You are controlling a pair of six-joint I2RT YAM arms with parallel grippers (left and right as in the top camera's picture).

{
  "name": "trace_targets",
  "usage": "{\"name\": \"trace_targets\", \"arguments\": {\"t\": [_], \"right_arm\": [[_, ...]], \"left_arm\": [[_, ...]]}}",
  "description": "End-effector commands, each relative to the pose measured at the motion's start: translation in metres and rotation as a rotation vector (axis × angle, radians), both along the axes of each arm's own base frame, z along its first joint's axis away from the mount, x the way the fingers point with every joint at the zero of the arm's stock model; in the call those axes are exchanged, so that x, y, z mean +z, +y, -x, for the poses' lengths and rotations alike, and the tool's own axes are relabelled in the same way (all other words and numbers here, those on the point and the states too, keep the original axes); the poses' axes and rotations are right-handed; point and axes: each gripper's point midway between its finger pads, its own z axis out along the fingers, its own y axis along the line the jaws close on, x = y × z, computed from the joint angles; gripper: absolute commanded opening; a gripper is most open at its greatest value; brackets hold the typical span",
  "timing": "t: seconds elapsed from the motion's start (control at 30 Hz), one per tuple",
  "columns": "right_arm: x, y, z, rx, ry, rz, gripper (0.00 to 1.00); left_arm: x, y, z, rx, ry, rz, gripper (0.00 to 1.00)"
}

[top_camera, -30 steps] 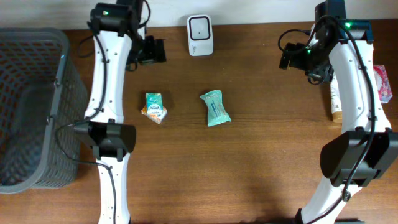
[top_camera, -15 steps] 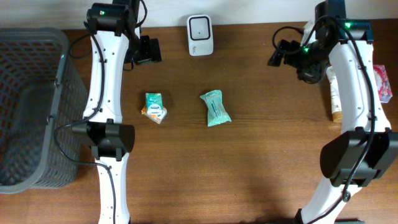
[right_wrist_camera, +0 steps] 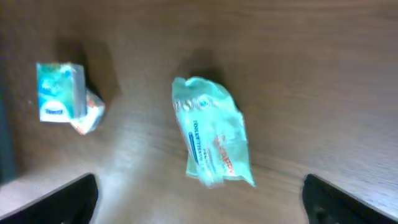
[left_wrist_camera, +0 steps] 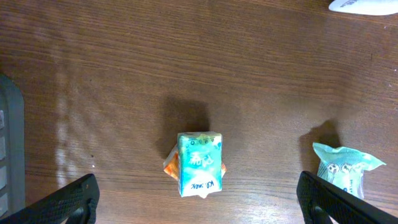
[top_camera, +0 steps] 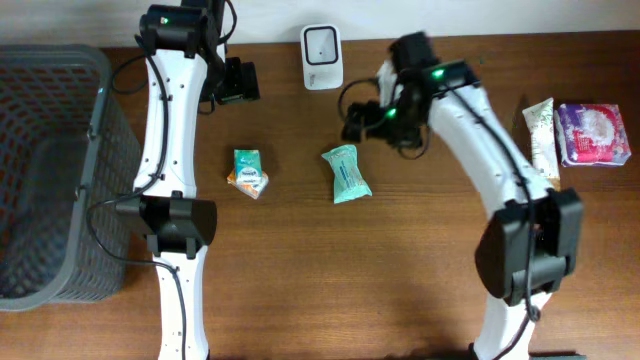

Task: Scan the item barcode
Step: 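Reach the right gripper to the green tissue pack and grasp it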

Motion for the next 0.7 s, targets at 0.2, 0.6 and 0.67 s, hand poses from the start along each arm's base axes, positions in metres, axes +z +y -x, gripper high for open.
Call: {"name": "trace_targets", "arguments": {"t": [0.2, 0.6, 0.67], "right_arm": [[-0.061, 0.034, 0.024, 0.057, -0.098, 0.347, 0.71], [-0.096, 0.048, 0.031, -0.026, -0.26, 0.695, 0.61], [-0.101, 0.042, 0.029, -0.031, -0.257, 0.721, 0.61]], "left_arm": [[0.003, 0.003, -0.001, -0.007, -0.013, -0.014, 0.99], [0.003, 0.003, -0.001, -0.007, -0.013, -0.014, 0.99], [0.003, 0.003, -0.001, -0.007, -0.012, -0.014, 0.99]]}}
